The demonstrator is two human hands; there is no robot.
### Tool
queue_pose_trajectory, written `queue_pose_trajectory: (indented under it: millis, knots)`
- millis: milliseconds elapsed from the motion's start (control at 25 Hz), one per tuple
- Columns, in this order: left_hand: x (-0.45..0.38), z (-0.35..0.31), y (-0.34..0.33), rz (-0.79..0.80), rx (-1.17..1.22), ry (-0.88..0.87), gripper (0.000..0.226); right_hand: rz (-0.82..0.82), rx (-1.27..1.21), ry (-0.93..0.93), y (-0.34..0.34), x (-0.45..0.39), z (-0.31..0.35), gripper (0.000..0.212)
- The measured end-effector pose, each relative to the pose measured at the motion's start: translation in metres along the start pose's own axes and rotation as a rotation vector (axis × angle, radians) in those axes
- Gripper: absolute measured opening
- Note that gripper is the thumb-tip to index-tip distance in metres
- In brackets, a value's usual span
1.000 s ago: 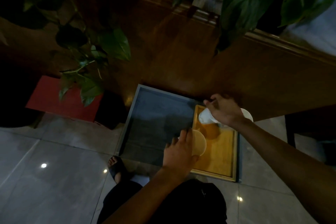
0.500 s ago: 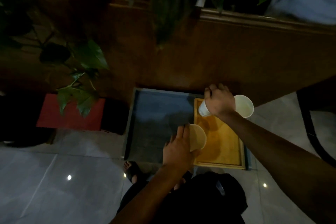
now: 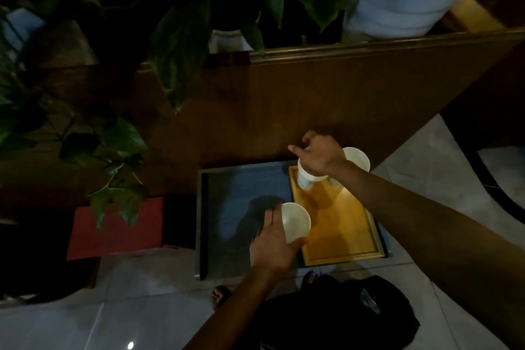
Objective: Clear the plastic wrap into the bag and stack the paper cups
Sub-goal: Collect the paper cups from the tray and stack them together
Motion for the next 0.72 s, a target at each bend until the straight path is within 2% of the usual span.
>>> queue_pose_trajectory:
  millis: [120, 240, 280, 360, 480, 560, 720]
  knots:
    - [0.0, 0.0, 0.0, -0.01, -0.035, -0.02, 0.095, -0.108, -0.124, 0.034, 0.022, 0.027, 0.007, 0.046]
    - [-0.001, 0.003, -0.003, -0.015, -0.047, -0.039, 0.095, -0.209, -0.195, 0.137, 0.013, 0.089, 0.005, 0.029]
    - [-0.001, 0.003, -0.003, -0.017, -0.047, -0.048, 0.094, -0.178, -0.19, 0.15, 0.003, 0.11, 0.002, 0.028]
    - [-0.001, 0.004, -0.003, -0.017, -0.049, -0.065, 0.092, -0.014, -0.089, 0.111, -0.022, 0.139, -0.006, 0.035]
    - [-0.002, 0.003, -0.004, -0.025, -0.07, -0.073, 0.091, 0.27, 0.041, -0.064, -0.053, 0.147, -0.023, 0.054]
    - [-0.001, 0.003, -0.004, -0.027, -0.059, -0.067, 0.089, 0.322, 0.009, -0.136, -0.064, 0.145, -0.028, 0.053]
    - [-0.002, 0.002, -0.005, -0.004, -0.049, -0.106, 0.09, 0.305, -0.026, -0.183, -0.075, 0.14, -0.032, 0.038]
Point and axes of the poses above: each hand's wrist, its own x-axis away from the middle knuckle, its own y-axis out of the back of the hand, z = x × y, the point moved 2 cm from there along -x, towards the middle knuckle, and after that the axes turned 6 degrees about -y, right-handed, at the moved point
